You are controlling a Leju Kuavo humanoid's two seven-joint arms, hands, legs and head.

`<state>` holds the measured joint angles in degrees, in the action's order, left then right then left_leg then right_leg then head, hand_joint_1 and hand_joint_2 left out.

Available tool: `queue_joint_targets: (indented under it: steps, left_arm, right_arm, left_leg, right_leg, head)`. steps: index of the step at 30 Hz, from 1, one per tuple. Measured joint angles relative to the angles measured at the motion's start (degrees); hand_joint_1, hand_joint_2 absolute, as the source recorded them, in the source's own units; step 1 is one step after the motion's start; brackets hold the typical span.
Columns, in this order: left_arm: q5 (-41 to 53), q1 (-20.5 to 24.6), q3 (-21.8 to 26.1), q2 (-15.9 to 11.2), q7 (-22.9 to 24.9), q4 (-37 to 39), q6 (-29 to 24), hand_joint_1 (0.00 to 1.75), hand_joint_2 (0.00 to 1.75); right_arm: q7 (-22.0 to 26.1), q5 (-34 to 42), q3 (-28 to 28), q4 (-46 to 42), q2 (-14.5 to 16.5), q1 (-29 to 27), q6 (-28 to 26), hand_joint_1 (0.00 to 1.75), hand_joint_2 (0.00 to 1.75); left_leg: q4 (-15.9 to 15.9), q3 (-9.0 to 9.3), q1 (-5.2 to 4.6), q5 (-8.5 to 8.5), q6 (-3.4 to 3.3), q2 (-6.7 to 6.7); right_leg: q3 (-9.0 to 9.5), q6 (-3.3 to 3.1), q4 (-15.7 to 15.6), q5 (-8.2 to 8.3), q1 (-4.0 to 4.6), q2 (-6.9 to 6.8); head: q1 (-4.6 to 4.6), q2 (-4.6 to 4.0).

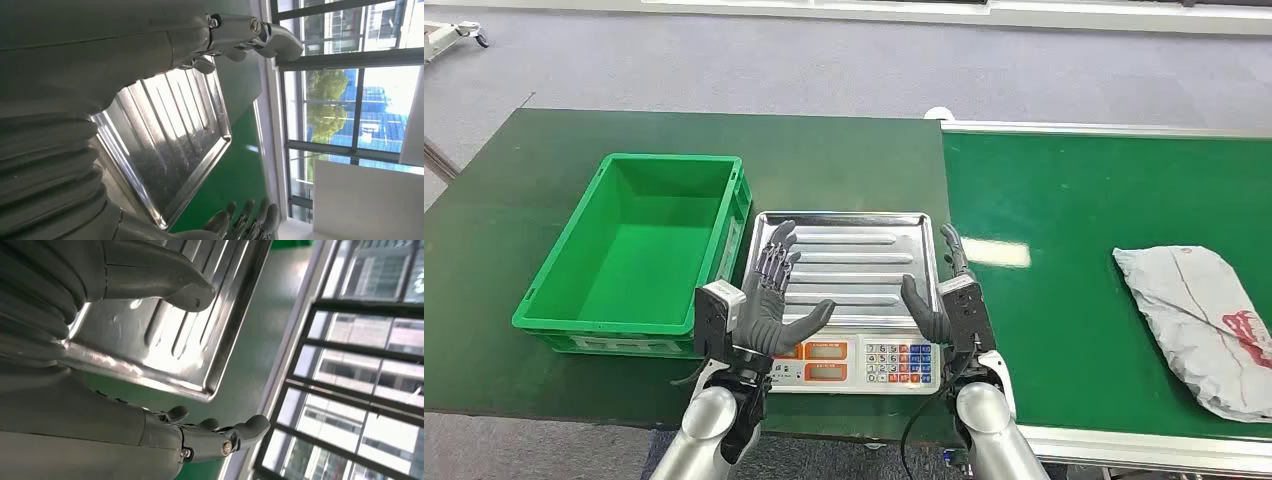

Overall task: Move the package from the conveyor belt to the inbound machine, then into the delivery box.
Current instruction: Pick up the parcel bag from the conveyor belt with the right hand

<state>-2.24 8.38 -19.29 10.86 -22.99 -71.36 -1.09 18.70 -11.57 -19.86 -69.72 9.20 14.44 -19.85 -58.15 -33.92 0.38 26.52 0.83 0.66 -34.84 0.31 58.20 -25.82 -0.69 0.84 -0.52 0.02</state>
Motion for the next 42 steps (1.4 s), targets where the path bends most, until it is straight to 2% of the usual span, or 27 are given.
queue_joint_targets:
  steps: [7,15,18,25,31,33,38,42]
  left_arm:
    - [0.1,-0.9,2.5,-0.3,0.1,-0.1,0.1,0.00,1.75]
    - [0.2,-3.9,4.3,-0.2,-0.3,-1.6,0.1,0.00,1.75]
    - [0.3,-4.9,4.8,-0.1,-0.5,-2.2,0.1,0.00,1.75]
    - [0.3,-5.5,5.2,0.1,-0.7,-2.8,0.1,0.00,1.75]
    - [0.0,-5.6,5.2,0.1,-1.6,-3.0,0.2,0.00,1.75]
    - [0.0,-5.7,5.2,0.1,-1.6,-3.3,0.3,0.00,1.75]
    - [-0.1,-5.7,5.4,0.1,-1.6,-4.0,0.3,0.00,1.75]
    - [-0.1,-5.9,5.8,0.1,-1.3,-4.4,0.8,0.00,1.75]
  right_arm:
    - [-4.5,-10.0,5.5,5.5,-2.6,3.6,-7.5,0.00,1.75]
    - [-8.7,-23.3,13.7,16.1,-9.3,7.4,-17.1,0.00,1.75]
    - [-9.4,-26.5,16.4,19.4,-11.3,7.7,-19.1,0.00,1.75]
    - [-10.4,-28.9,18.9,22.9,-13.0,7.8,-19.8,0.00,1.75]
    - [-17.4,-46.3,24.6,24.6,-13.9,7.8,-20.1,0.00,1.75]
    - [-18.3,-48.7,27.1,25.9,-14.3,7.9,-20.0,0.00,1.75]
    - [-16.4,-43.5,32.6,33.2,-15.1,9.1,-15.8,0.00,1.75]
    - [-15.3,-40.3,34.9,37.2,-15.1,9.5,-13.8,0.00,1.75]
  left_leg:
    - [0.0,0.01,0.00,-0.03,-0.03,0.04]
    - [0.0,-0.01,-0.08,0.06,-0.16,0.08]
    - [0.0,-0.02,-0.09,0.07,-0.18,0.11]
    - [0.0,0.01,-0.09,0.07,-0.17,0.10]
    - [0.0,0.00,-0.09,0.05,-0.20,0.11]
    - [0.0,-0.01,-0.10,0.06,-0.21,0.12]
    - [0.0,-0.02,-0.15,0.07,-0.24,0.14]
    - [0.0,0.01,-0.15,0.06,-0.25,0.15]
  right_leg:
    - [0.03,0.03,0.0,0.03,-0.07,-0.02]
    - [0.03,0.09,0.0,0.00,-0.18,-0.05]
    - [0.04,0.11,0.0,-0.01,-0.18,-0.08]
    - [0.03,0.10,0.0,-0.01,-0.16,-0.10]
    - [0.05,0.11,0.0,-0.01,-0.18,-0.11]
    - [0.06,0.11,0.0,-0.01,-0.19,-0.11]
    - [0.08,0.13,0.0,0.00,-0.24,-0.16]
    - [0.08,0.13,0.0,0.00,-0.22,-0.19]
  head:
    - [0.00,0.00]
    - [0.00,0.00]
    - [0.01,0.00]
    - [0.00,0.00]
    - [0.01,0.00]
    - [0.01,0.00]
    - [0.01,0.00]
    - [0.00,0.00]
